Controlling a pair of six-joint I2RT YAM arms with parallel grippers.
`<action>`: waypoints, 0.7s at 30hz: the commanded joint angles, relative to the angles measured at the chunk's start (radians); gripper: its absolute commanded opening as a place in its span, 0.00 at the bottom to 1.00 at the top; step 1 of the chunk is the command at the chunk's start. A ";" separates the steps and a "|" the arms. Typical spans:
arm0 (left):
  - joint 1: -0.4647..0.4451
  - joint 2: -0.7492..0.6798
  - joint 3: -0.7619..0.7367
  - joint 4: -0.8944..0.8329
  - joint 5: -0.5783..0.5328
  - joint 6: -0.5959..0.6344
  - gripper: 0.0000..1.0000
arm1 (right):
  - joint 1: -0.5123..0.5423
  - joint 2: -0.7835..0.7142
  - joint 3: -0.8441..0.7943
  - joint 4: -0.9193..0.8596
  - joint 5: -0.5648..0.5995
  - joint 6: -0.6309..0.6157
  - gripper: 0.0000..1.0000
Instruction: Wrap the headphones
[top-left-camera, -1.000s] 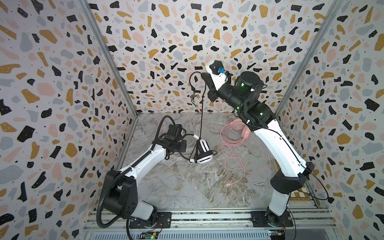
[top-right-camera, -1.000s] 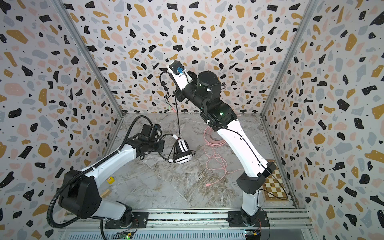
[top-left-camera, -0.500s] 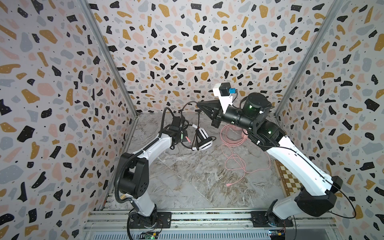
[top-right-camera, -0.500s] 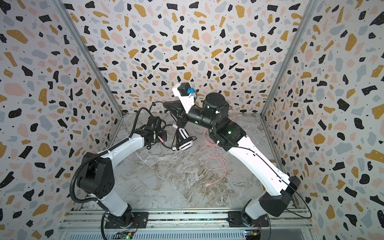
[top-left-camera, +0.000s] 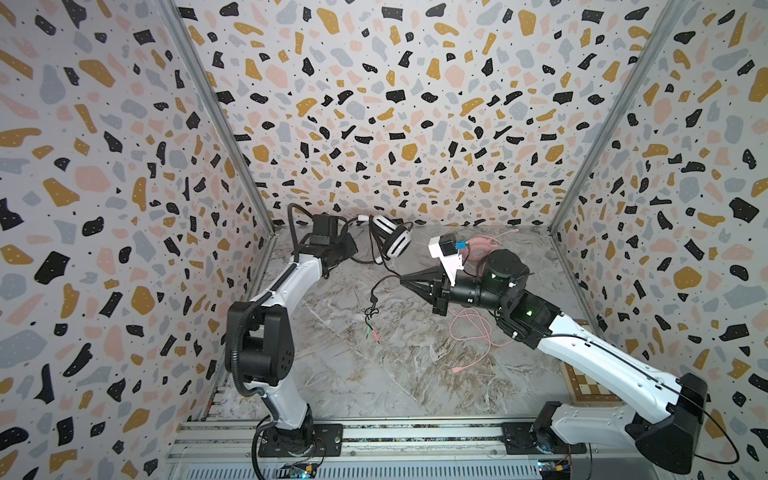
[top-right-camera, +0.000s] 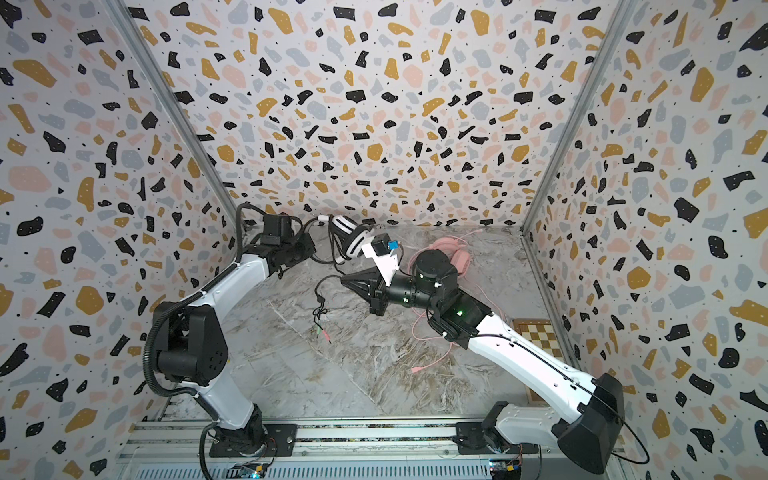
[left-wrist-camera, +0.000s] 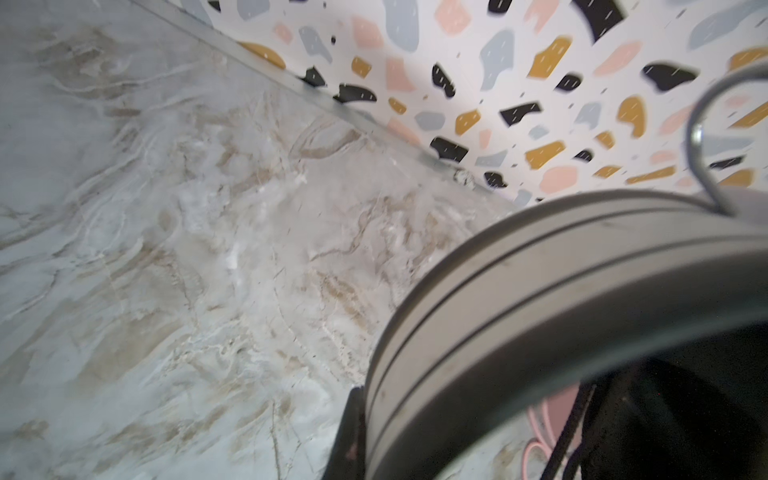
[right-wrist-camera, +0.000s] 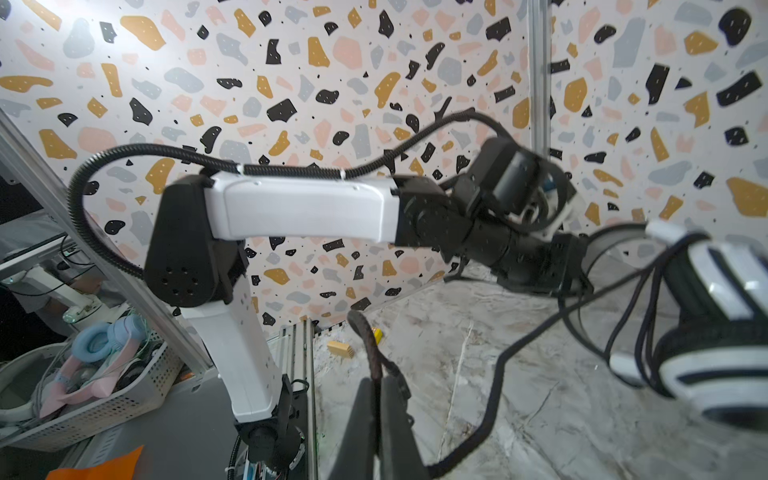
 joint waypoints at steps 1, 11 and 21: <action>0.023 -0.079 0.051 0.184 0.164 -0.125 0.00 | -0.020 -0.022 -0.087 0.081 -0.020 0.040 0.00; 0.033 -0.178 0.076 0.186 0.299 -0.158 0.00 | -0.225 0.002 -0.218 0.189 -0.086 0.066 0.00; 0.033 -0.343 -0.068 0.136 0.562 -0.026 0.00 | -0.479 0.106 -0.143 0.279 -0.184 0.128 0.00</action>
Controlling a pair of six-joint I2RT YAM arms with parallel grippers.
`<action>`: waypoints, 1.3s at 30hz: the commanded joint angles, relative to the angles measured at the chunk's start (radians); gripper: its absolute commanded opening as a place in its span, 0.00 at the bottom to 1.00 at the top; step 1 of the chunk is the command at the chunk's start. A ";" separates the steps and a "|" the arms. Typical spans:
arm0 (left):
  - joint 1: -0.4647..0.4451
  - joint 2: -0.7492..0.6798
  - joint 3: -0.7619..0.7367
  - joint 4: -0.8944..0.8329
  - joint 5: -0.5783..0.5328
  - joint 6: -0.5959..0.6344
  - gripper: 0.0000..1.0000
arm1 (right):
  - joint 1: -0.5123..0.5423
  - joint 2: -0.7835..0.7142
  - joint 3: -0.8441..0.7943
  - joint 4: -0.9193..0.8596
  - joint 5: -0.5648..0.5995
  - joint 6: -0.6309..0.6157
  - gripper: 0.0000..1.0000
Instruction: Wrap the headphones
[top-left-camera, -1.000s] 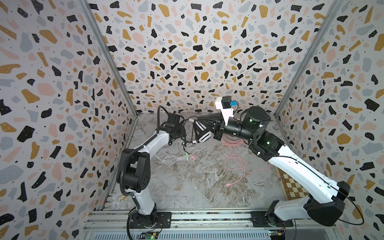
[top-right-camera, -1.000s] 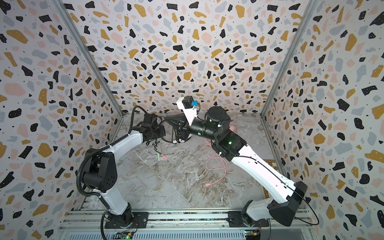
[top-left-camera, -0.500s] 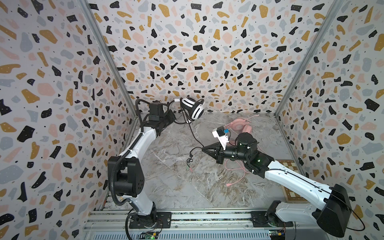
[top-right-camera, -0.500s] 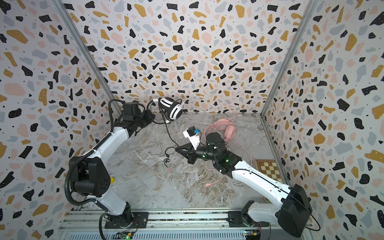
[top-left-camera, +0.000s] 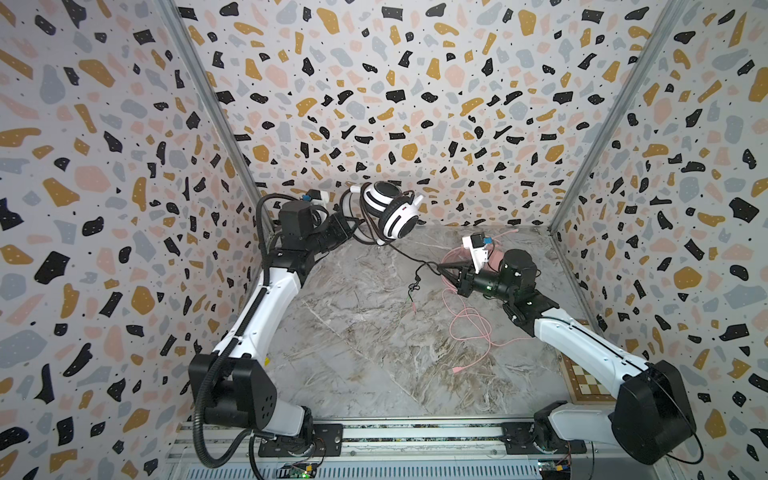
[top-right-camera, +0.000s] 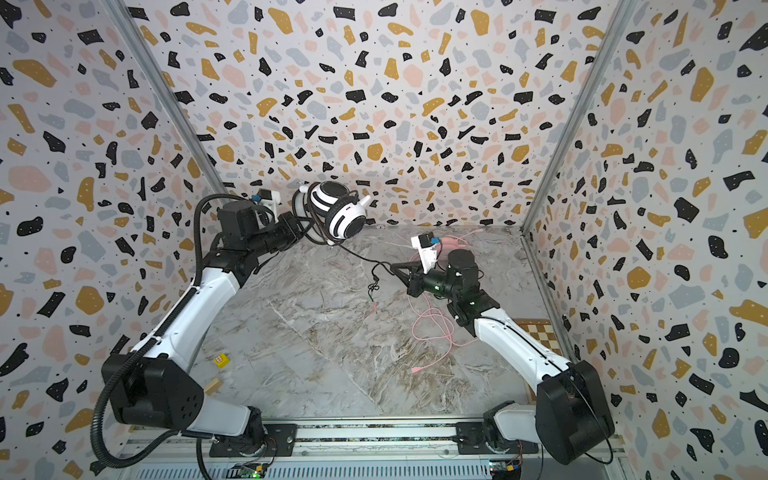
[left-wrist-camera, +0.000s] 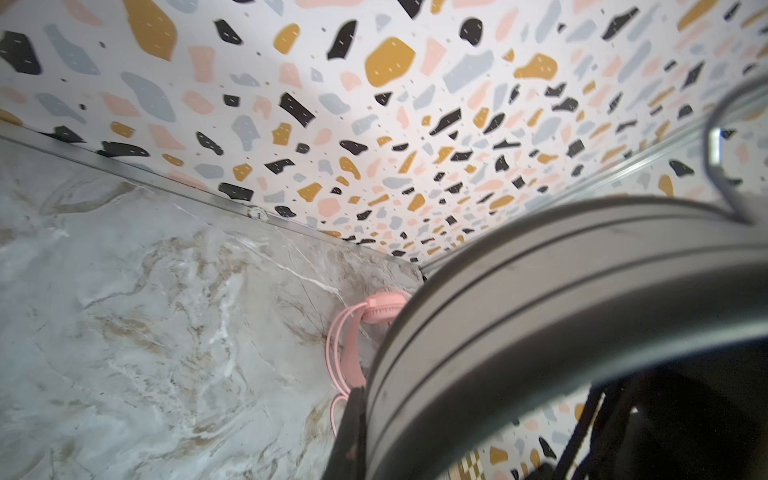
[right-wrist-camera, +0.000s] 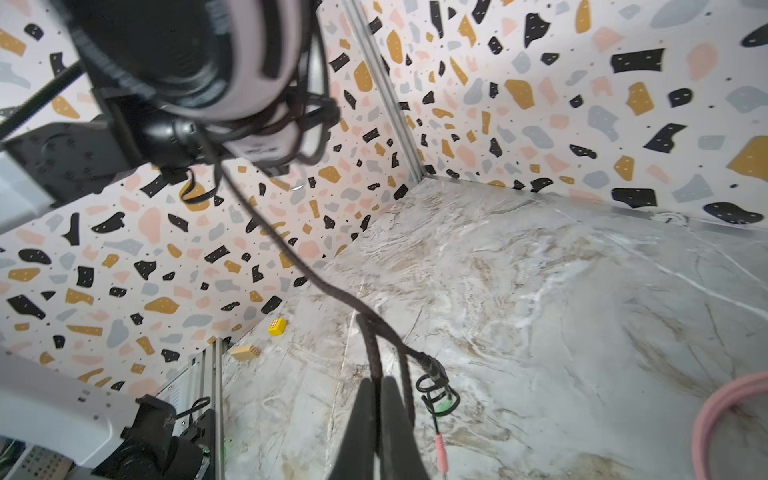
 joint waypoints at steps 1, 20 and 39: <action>0.003 -0.069 -0.012 -0.018 0.153 0.110 0.00 | -0.072 0.018 0.080 0.072 -0.061 0.063 0.00; -0.006 -0.147 -0.072 -0.481 0.114 0.455 0.00 | -0.119 0.193 0.109 0.183 -0.237 0.130 0.06; -0.006 0.006 0.271 -0.562 0.051 0.314 0.00 | 0.033 0.164 -0.084 0.170 -0.302 -0.042 0.59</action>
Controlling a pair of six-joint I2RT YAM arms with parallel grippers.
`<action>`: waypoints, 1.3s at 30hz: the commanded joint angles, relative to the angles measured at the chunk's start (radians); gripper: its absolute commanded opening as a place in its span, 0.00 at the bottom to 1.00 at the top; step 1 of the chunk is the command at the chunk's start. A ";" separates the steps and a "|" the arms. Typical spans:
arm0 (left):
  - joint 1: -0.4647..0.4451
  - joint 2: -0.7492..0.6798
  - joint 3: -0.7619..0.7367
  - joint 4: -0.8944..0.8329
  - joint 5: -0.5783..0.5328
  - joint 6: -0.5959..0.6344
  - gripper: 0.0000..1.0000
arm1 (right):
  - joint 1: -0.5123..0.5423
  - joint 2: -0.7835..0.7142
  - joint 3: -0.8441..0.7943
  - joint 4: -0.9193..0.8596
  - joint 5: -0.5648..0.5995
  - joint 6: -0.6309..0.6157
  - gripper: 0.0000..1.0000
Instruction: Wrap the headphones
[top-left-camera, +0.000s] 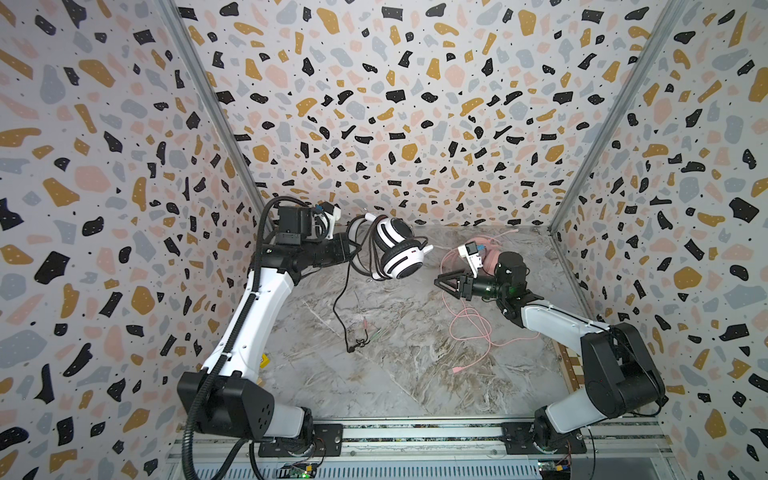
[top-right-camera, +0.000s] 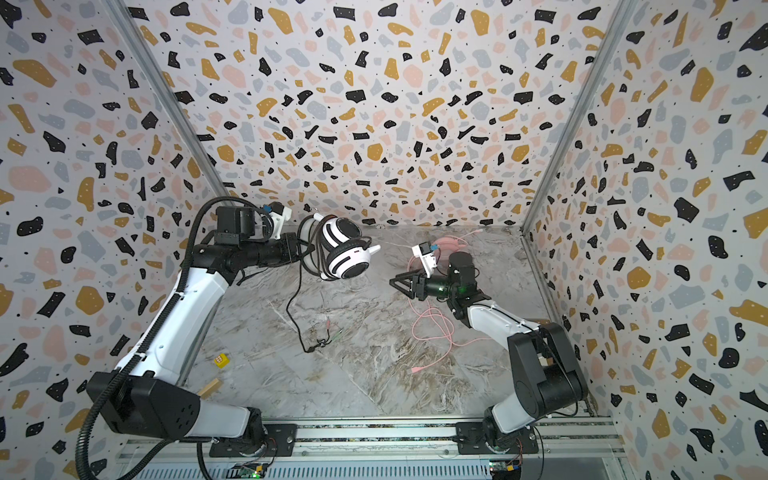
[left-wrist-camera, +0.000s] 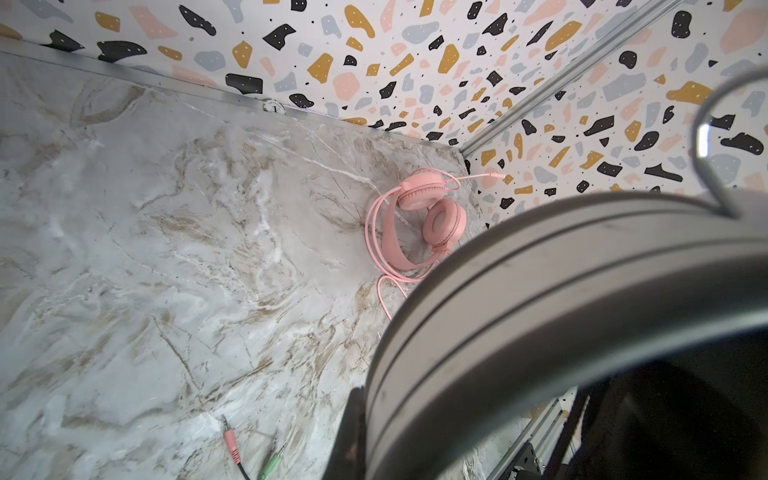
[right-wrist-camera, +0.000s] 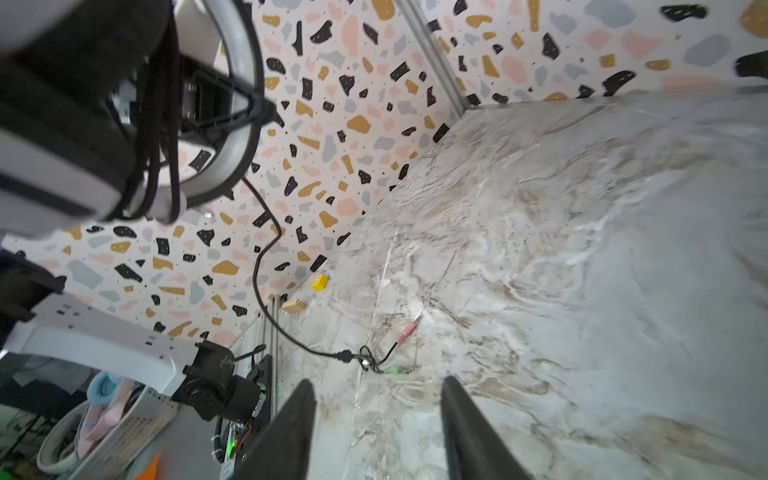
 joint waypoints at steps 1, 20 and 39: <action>0.001 0.009 0.104 -0.014 0.021 -0.034 0.00 | 0.082 -0.035 -0.026 -0.018 0.022 -0.111 0.61; 0.002 0.074 0.146 -0.011 -0.058 -0.085 0.00 | 0.529 0.370 -0.050 0.505 0.412 0.087 0.80; 0.004 0.053 0.137 -0.007 -0.051 -0.097 0.00 | 0.708 0.578 0.366 -0.097 0.800 -0.482 0.79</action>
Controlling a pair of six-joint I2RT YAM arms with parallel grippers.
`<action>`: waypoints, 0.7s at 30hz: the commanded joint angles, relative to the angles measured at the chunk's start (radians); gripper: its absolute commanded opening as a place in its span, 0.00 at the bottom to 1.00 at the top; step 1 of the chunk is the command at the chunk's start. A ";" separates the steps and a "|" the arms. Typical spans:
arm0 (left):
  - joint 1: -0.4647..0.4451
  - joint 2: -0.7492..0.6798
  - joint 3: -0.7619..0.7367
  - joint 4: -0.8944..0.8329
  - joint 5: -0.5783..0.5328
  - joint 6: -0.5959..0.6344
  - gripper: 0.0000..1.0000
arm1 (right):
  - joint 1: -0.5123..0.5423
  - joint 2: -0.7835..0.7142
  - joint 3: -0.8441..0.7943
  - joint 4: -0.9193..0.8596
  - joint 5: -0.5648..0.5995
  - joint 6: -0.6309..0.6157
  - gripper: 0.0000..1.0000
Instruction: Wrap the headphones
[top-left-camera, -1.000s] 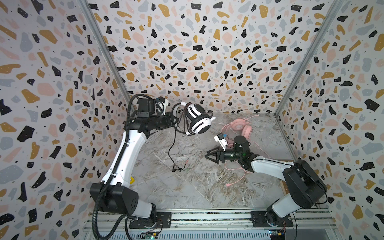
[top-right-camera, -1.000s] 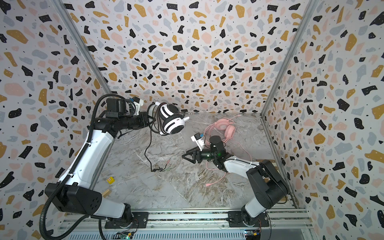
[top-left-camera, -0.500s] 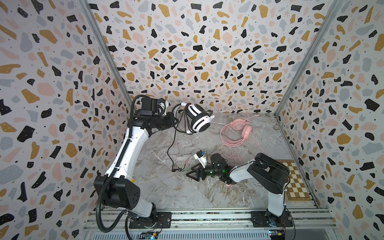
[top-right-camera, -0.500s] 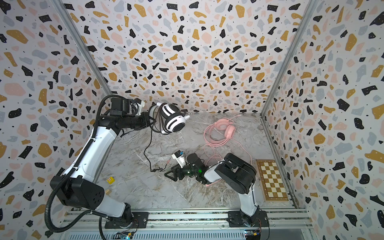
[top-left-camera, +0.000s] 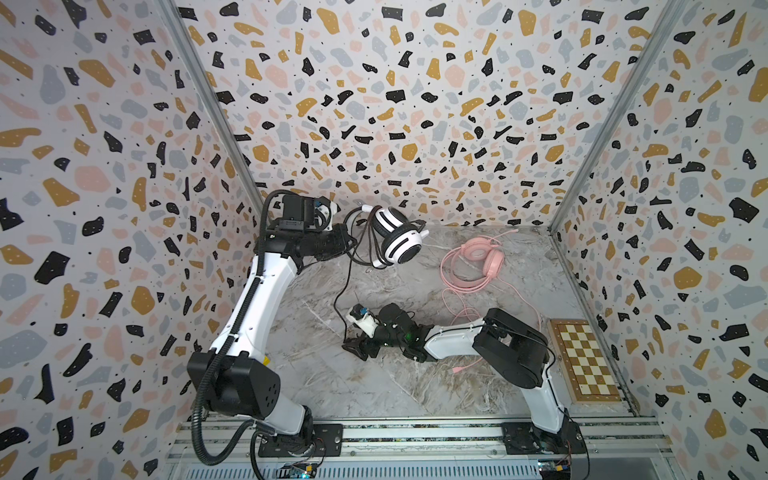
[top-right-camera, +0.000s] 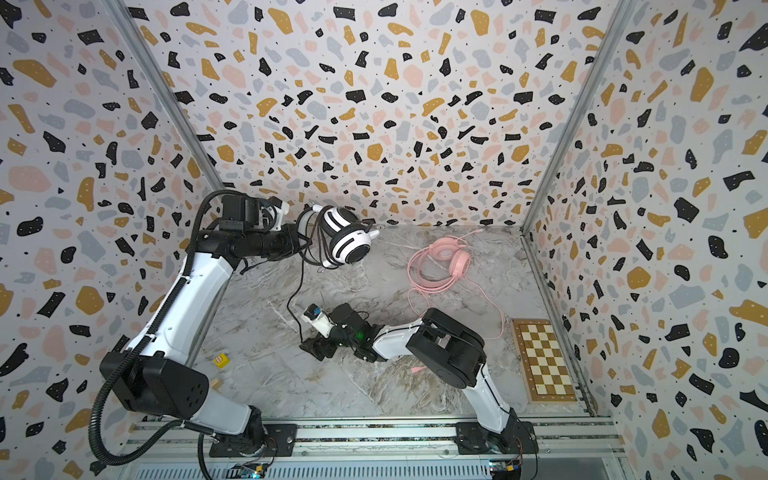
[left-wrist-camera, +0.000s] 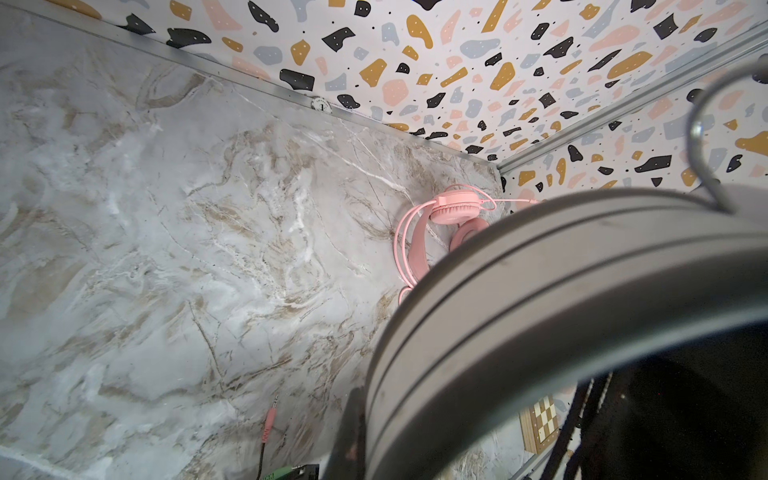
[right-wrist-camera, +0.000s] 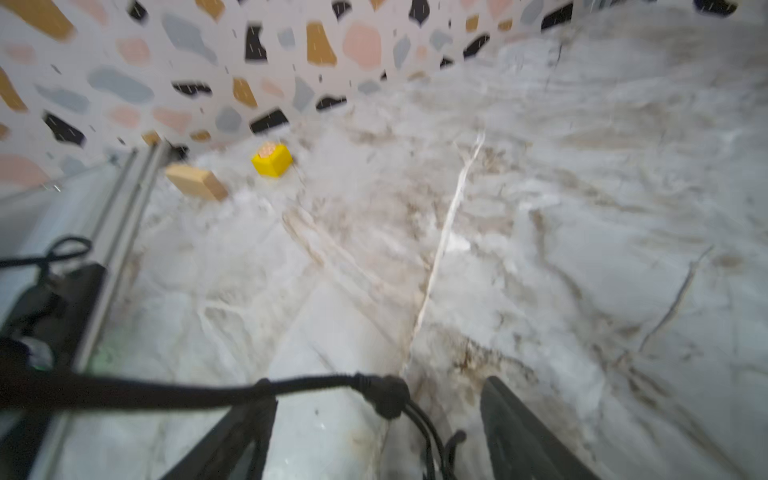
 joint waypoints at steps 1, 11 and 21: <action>0.004 -0.035 0.031 0.071 0.047 -0.031 0.00 | 0.016 0.016 0.047 -0.132 0.118 -0.095 0.79; 0.004 -0.057 0.009 0.076 0.056 -0.037 0.00 | 0.017 0.145 0.247 -0.266 0.182 -0.157 0.73; 0.004 -0.072 0.014 0.079 0.053 -0.034 0.00 | -0.025 -0.002 0.058 -0.224 0.195 -0.138 0.11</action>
